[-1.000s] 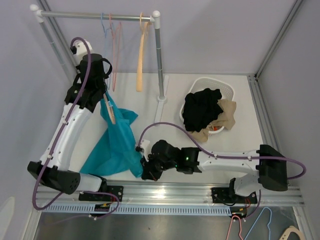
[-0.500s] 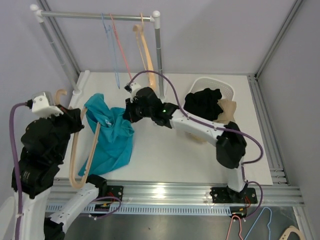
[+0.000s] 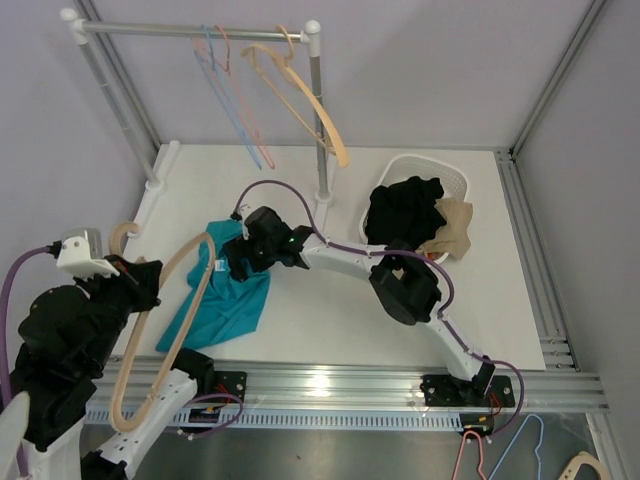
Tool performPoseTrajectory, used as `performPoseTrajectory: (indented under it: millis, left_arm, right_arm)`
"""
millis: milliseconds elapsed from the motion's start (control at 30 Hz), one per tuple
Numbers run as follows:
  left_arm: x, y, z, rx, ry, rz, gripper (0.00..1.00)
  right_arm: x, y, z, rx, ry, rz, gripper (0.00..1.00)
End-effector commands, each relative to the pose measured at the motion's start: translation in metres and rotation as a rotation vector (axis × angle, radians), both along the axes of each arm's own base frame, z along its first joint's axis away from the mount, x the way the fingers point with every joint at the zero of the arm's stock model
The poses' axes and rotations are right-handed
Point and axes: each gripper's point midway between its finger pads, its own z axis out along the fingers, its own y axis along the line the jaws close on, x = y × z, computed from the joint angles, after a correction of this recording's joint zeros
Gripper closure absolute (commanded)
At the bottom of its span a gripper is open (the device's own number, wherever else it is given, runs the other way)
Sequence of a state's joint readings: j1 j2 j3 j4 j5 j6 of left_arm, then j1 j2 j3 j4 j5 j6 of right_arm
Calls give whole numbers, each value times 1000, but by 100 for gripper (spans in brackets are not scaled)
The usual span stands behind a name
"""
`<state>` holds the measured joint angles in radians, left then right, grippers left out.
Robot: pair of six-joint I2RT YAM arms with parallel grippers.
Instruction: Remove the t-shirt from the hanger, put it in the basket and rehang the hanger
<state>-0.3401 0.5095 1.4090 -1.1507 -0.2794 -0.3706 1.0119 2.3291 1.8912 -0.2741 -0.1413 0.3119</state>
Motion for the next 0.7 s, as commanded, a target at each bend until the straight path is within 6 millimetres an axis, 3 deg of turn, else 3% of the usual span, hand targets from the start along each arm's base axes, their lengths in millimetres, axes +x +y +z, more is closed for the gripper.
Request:
performPoseTrajectory:
  millis: [0,67,200,267,300,367,400,433,467,500,567,600,633,667]
  left_arm:
    - [-4,11,19,-20,-63,54,99]
    - [-5,19,26,-25,-97,94,99]
    - [5,26,40,-17,-154,144,99]
    - [25,16,44,15,-142,121,99]
    - [31,15,49,19,-139,126,99]
    - [57,2,52,28,-111,104,99]
    - [62,-1,61,21,-128,97,99]
    - [69,-4,65,20,-136,94,99]
    - [78,-6,72,15,-153,97,99]
    - [90,-9,83,15,-166,104,99]
    - [105,-6,89,21,-173,128,99]
    - [122,-14,87,20,-155,94,99]
    - [132,-15,89,3,-157,89,99]
    - [144,-3,94,-17,-168,129,99]
  right_arm:
    - [-14,26,15,71,-28,84,1]
    - [-30,34,8,88,11,140,1]
    - [-65,45,-28,20,33,219,0]
    - [-82,43,-43,-39,47,271,1]
    - [-97,46,-48,-57,57,310,7]
    - [-111,40,-55,-110,83,350,37]
    - [-119,39,-45,-106,83,363,52]
    - [-129,22,-58,-151,116,368,96]
    - [-134,14,-56,-156,131,355,100]
    - [-146,-10,-47,-147,145,345,100]
    - [-157,-38,-29,-113,147,313,100]
    - [-161,-53,-16,-95,137,289,100]
    - [-154,-66,39,-3,64,240,100]
    - [-157,-94,37,-32,73,196,100]
